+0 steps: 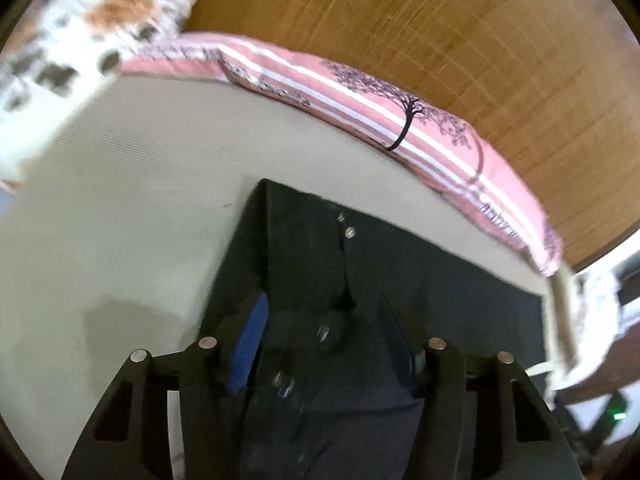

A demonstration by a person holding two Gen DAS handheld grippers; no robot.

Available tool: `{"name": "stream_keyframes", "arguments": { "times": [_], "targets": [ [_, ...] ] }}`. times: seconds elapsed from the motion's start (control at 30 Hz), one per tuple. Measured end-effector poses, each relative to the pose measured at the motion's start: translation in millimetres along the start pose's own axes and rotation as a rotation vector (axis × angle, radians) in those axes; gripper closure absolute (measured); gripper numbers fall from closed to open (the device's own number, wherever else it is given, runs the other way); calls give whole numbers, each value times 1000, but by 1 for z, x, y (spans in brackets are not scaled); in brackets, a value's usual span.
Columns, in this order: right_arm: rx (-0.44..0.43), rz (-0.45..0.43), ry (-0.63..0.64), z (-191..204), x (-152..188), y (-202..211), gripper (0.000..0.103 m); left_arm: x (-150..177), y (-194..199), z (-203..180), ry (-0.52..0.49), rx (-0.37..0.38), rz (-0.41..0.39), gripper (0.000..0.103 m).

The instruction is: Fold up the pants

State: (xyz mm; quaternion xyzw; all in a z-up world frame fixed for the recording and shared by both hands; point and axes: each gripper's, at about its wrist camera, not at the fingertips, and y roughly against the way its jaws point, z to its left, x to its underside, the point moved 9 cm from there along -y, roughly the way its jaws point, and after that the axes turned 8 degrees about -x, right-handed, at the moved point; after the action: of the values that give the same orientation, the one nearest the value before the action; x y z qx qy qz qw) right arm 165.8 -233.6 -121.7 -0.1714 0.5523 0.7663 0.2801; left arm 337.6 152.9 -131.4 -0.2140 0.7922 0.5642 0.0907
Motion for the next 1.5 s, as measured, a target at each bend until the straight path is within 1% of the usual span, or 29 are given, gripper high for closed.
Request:
{"name": "stream_keyframes", "arguments": {
  "times": [0.03, 0.17, 0.27, 0.3, 0.37, 0.47, 0.5, 0.57, 0.6, 0.63, 0.73, 0.8, 0.93, 1.0, 1.07, 1.17, 1.2, 1.23, 1.3, 1.37, 1.43, 1.5],
  "targets": [
    [3, 7, 0, 0, -1, -6, 0, -8, -10, 5, 21, 21, 15, 48],
    [10, 48, 7, 3, -5, -34, 0, -27, -37, 21, 78, 59, 50, 50],
    [4, 72, 13, 7, -7, -52, 0, -32, -53, 28, 100, 73, 78, 50],
    [4, 80, 19, 10, -8, -58, 0, -33, -57, 32, 107, 66, 81, 50],
    [-1, 91, 34, 15, -10, -68, 0, -34, -62, 35, 116, 81, 88, 50],
    [-11, 104, 60, 23, -14, -80, 0, -37, -65, 31, 120, 133, 95, 60],
    [-14, 109, 65, 26, -15, -85, 0, -38, -67, 29, 121, 147, 101, 60],
    [-23, 116, 65, 29, -17, -92, 0, -40, -73, 26, 107, 138, 109, 62],
    [-23, 119, 63, 30, -18, -95, 0, -42, -75, 26, 106, 139, 114, 68],
    [-25, 119, 61, 29, -18, -97, 0, -42, -78, 23, 112, 151, 126, 70],
    [-34, 119, 59, 30, -20, -101, 0, -45, -81, 19, 107, 175, 125, 72],
    [-36, 117, 65, 30, -22, -103, 0, -47, -83, 17, 93, 188, 121, 76],
    [-39, 123, 69, 28, -28, -112, 0, -53, -97, 16, 93, 213, 147, 76],
    [-46, 127, 72, 26, -33, -117, 0, -57, -104, 14, 106, 237, 158, 76],
    [-59, 131, 76, 25, -39, -122, 0, -63, -107, 10, 101, 237, 146, 76],
    [-93, 138, 111, 25, -49, -130, 0, -64, -113, 8, 130, 235, 140, 76],
    [-100, 144, 143, 24, -56, -134, 0, -63, -111, 9, 137, 233, 126, 82],
    [-107, 147, 164, 24, -60, -136, 0, -63, -110, 11, 139, 214, 110, 89],
    [-133, 168, 239, 25, -73, -141, 0, -61, -100, 8, 131, 219, 67, 92],
    [-150, 192, 316, 26, -83, -145, 0, -61, -82, 0, 128, 252, 22, 93],
    [-180, 231, 421, 27, -95, -150, 0, -62, -58, -14, 107, 293, -37, 95],
    [-228, 294, 528, 29, -105, -157, 0, -60, -40, -25, 80, 313, -70, 95]
  ]
}}
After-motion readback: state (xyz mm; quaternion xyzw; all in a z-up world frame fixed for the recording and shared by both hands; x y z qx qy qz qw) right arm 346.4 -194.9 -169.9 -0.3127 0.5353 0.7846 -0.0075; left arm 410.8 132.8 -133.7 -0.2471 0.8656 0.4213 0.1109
